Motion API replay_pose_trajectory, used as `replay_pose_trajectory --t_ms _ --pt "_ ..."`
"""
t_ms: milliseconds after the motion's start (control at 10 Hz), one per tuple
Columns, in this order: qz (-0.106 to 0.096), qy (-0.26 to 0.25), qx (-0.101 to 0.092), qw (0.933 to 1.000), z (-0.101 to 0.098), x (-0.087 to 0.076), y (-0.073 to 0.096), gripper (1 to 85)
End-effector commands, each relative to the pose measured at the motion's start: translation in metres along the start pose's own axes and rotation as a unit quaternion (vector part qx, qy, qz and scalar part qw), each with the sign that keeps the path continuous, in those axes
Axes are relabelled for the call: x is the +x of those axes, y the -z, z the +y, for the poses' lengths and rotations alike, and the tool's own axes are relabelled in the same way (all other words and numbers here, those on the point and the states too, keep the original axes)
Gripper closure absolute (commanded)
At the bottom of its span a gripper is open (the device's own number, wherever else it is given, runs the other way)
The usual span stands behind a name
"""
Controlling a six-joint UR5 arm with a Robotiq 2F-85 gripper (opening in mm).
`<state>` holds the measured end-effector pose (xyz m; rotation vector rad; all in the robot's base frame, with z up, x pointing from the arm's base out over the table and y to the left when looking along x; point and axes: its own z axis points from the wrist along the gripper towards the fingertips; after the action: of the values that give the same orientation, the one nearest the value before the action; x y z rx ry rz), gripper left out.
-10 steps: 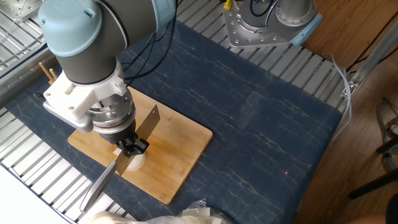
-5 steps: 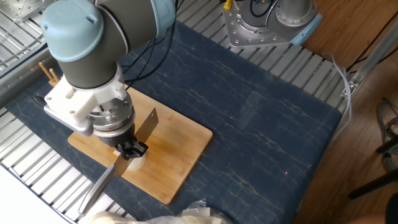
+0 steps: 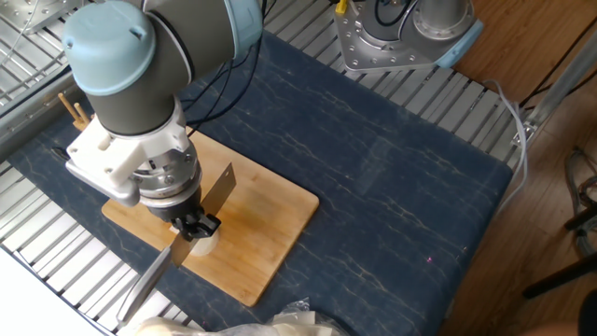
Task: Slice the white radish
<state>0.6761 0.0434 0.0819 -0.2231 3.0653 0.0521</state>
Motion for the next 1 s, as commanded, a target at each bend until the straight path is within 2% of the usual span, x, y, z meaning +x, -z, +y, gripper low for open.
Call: replay_pose_trajectory --t_ms 0,600,900 --pt "-0.003 -0.002 -0.004 1.0000 0.000 -0.002 -0.001 84.7" --pt "-0.006 0.001 -0.001 1.0000 -0.004 -0.003 -0.006 84.7" --pt "-0.013 0.000 0.002 0.9999 -0.007 -0.008 -0.014 84.7"
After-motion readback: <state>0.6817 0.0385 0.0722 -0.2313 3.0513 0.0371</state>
